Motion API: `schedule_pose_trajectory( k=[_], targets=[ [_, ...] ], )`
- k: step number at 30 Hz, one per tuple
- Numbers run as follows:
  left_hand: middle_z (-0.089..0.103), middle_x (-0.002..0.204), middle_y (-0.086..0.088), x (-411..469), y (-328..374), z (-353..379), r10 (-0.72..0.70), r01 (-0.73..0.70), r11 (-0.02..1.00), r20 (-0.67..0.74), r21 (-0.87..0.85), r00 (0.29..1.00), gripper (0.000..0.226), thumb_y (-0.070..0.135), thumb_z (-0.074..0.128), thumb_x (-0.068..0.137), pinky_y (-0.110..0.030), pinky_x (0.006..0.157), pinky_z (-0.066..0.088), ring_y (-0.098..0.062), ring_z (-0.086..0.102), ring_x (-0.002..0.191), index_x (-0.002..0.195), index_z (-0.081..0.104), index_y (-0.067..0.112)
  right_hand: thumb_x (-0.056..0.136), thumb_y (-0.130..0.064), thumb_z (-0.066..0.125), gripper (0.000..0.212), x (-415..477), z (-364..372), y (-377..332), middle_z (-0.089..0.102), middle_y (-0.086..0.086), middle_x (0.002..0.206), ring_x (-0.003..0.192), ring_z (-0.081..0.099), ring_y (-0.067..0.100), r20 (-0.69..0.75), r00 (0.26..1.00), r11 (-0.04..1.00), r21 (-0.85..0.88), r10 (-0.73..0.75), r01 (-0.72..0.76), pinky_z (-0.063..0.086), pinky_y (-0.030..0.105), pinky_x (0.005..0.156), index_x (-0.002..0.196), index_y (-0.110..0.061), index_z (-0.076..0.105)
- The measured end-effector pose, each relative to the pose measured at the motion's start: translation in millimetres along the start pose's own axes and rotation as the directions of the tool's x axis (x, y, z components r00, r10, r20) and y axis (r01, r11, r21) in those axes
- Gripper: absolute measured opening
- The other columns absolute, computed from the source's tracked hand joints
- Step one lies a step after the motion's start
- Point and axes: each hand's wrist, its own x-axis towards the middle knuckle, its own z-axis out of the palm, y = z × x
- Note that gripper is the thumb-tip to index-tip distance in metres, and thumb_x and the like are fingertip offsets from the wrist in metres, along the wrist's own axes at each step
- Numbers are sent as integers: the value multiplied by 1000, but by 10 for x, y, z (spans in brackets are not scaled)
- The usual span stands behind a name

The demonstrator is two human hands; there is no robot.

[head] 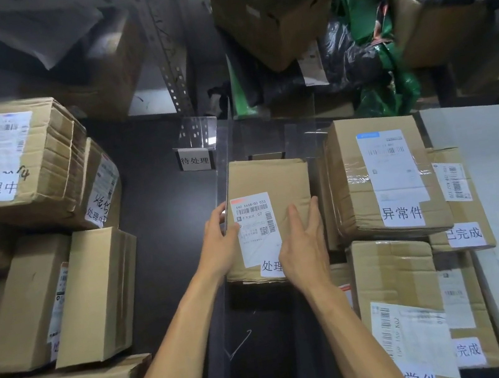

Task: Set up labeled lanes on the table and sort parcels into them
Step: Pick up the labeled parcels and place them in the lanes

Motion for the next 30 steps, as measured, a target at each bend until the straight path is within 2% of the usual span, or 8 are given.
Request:
schedule_pose_trajectory(
  k=[4, 7, 11, 15, 18, 21, 25, 30],
  targets=[
    [58, 140, -1, -14, 20, -8, -91, 93, 974, 20, -205, 996, 28, 22, 56, 103, -49, 106, 51, -20, 60, 126, 128, 56, 35, 97, 2, 47, 67, 31, -60, 10, -8, 11, 170, 157, 7, 29, 4, 1000, 996, 91, -21, 21, 23, 30, 120, 160, -13, 28],
    [61, 138, -4, -26, 22, 9, -146, 151, 943, 37, -298, 989, 36, 17, 53, 104, -47, 100, 55, -21, 66, 118, 140, 53, 23, 104, -1, 40, 55, 116, -162, 31, -3, 7, 171, 158, 8, 22, 26, 1000, 966, 259, -13, 6, 13, 21, 120, 158, -7, 30],
    [65, 132, -4, -94, 41, 32, -166, 168, 917, 38, -362, 985, 36, 13, 51, 105, -37, 87, 59, -18, 70, 108, 141, 52, 16, 109, -15, 35, 51, 195, -234, 29, -4, 7, 171, 158, 7, 21, 66, 998, 952, 306, -15, -6, 13, 27, 125, 159, -6, 27],
    [69, 124, 2, -145, 56, 72, -132, 119, 960, -31, -255, 991, 32, 17, 51, 105, -38, 93, 57, -13, 70, 105, 137, 55, 21, 107, -11, 37, 48, 71, -179, -10, 6, 14, 170, 158, 7, 26, -4, 1000, 949, 314, -27, 27, 10, 33, 128, 155, -2, 36],
    [71, 121, 4, -172, 99, 59, -97, 90, 988, -46, -123, 994, 31, 32, 47, 105, -36, 95, 55, -11, 69, 108, 134, 57, 23, 105, -6, 39, 48, -23, -165, 10, 12, 14, 170, 158, 3, 25, -4, 998, 954, 295, -60, 59, -3, 21, 120, 153, -2, 40],
    [65, 130, 5, -251, 188, 10, -58, 57, 998, -55, -27, 997, 38, 34, 38, 106, -28, 86, 49, -10, 62, 115, 139, 54, 23, 105, -7, 42, 46, -124, -201, 30, 18, 8, 169, 158, 4, 21, -25, 997, 948, 308, -79, 83, -3, 18, 118, 151, -6, 45],
    [51, 135, 5, -452, 285, -31, 55, -45, 996, -144, 74, 988, 39, 27, 36, 108, -27, 94, 38, -8, 50, 121, 144, 48, 17, 101, -4, 47, 39, -284, -354, -45, 54, 2, 144, 141, 39, 17, -73, 989, 901, 408, -126, 145, 13, 2, 107, 138, -7, 59],
    [68, 103, 4, -812, 373, -163, 252, -252, 968, -106, 15, 962, 28, 10, 39, 107, -20, 78, 49, -8, 62, 95, 109, 66, 14, 105, -17, 51, 30, -608, -526, -312, 63, -15, 125, 119, 54, 2, 1, 957, 795, 558, -290, 240, 39, 18, 104, 129, -21, 68]
  ],
)
